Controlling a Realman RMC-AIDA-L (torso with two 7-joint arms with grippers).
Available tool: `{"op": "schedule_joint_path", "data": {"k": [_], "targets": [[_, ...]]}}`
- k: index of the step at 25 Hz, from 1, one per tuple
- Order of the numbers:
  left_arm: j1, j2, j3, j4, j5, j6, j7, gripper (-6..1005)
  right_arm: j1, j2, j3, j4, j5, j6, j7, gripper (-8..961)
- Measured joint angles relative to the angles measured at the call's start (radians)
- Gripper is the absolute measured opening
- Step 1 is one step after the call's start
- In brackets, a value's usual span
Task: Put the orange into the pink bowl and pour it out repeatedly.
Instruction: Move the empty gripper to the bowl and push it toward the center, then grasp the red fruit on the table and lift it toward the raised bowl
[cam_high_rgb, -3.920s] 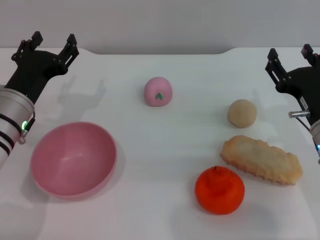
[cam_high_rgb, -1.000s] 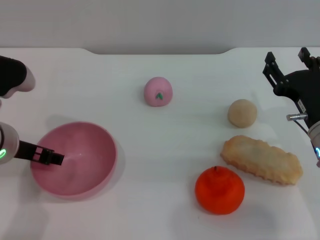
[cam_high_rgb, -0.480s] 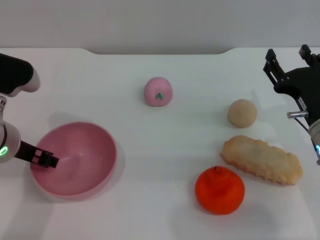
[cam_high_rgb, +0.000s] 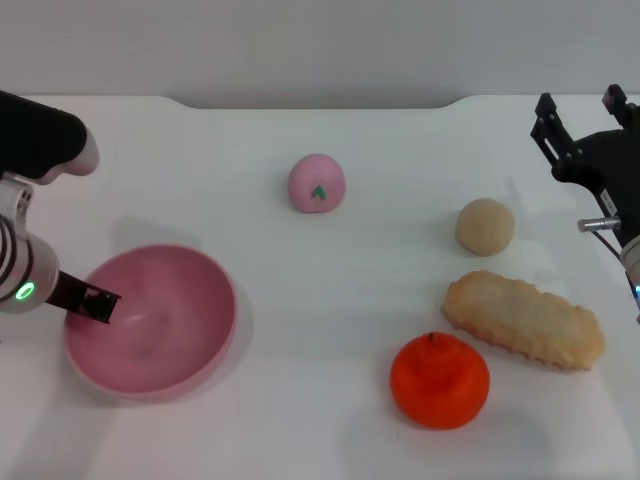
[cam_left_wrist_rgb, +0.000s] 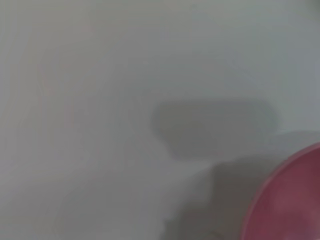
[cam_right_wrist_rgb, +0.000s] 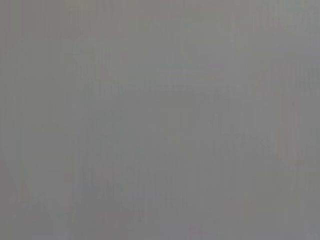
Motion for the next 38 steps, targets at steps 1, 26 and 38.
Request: {"op": "schedule_joint_path", "data": {"k": [1, 26, 38], "targets": [[-0.008, 0.0, 0.005, -0.008, 0.001, 0.0, 0.0, 291, 0.001, 0.0, 0.001, 0.0, 0.0, 0.0, 0.0, 759], [-0.08, 0.002, -0.018, 0.095, 0.016, 0.074, -0.011, 47, -0.023, -0.005, 0.148, -0.328, -0.076, 0.508, -0.013, 759], [-0.087, 0.004, -0.073, 0.213, 0.051, 0.071, 0.005, 41, -0.026, -0.004, 0.216, -0.622, -0.102, 1.039, -0.015, 760]]}}
